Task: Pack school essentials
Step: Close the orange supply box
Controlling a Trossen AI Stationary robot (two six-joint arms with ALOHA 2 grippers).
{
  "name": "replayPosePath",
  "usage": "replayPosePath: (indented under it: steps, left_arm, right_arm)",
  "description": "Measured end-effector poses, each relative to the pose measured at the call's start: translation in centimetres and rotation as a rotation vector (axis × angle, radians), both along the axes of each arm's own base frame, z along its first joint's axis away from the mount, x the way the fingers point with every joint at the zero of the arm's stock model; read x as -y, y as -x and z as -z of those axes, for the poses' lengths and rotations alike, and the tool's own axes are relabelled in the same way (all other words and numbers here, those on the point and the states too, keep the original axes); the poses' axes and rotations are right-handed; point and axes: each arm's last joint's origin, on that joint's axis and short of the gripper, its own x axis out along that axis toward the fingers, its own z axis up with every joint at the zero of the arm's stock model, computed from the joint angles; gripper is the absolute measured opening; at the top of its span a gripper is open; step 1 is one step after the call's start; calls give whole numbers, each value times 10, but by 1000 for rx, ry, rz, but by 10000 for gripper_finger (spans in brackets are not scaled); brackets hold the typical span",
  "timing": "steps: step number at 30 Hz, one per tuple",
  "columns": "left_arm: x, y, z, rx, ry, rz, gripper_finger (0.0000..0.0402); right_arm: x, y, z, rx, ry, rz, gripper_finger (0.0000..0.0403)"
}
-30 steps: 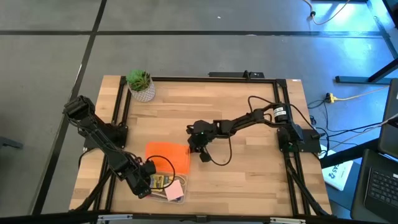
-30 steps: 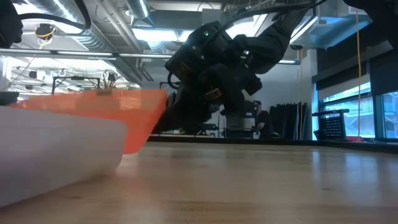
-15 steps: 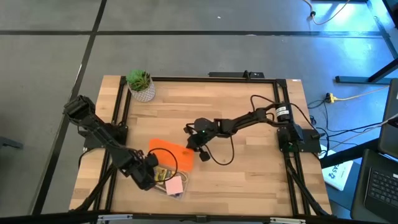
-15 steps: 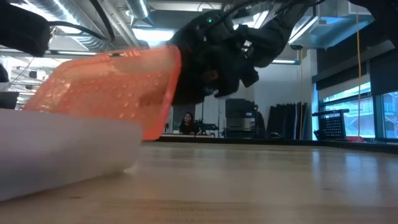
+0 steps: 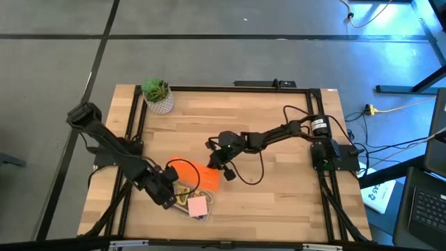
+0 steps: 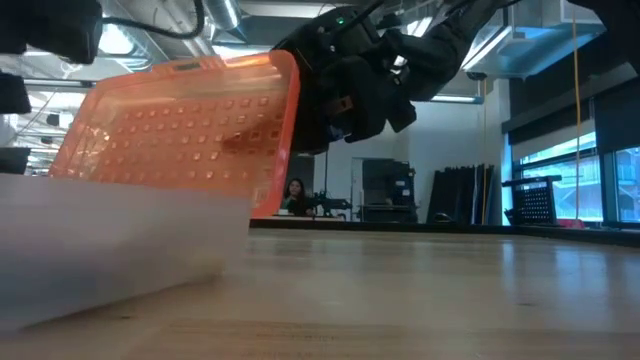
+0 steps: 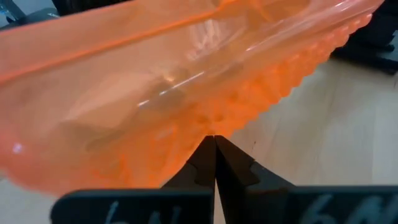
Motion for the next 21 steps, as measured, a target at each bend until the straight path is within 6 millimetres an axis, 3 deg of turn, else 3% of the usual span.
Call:
replayPosePath:
  steps: [5, 12, 21]
  left_arm:
    - [-4, 5, -15, 46, 53, 3, 104]
    - [-12, 19, -43, 134, 172, 4, 104]
    - [-29, 46, -81, 352, 240, -20, 104]
  right_arm:
    - [0, -2, -4, 11, -2, 0, 7]
    - [-3, -14, -26, 54, -18, -39, 7]
    - [-34, -26, -55, 45, 49, -147, 7]
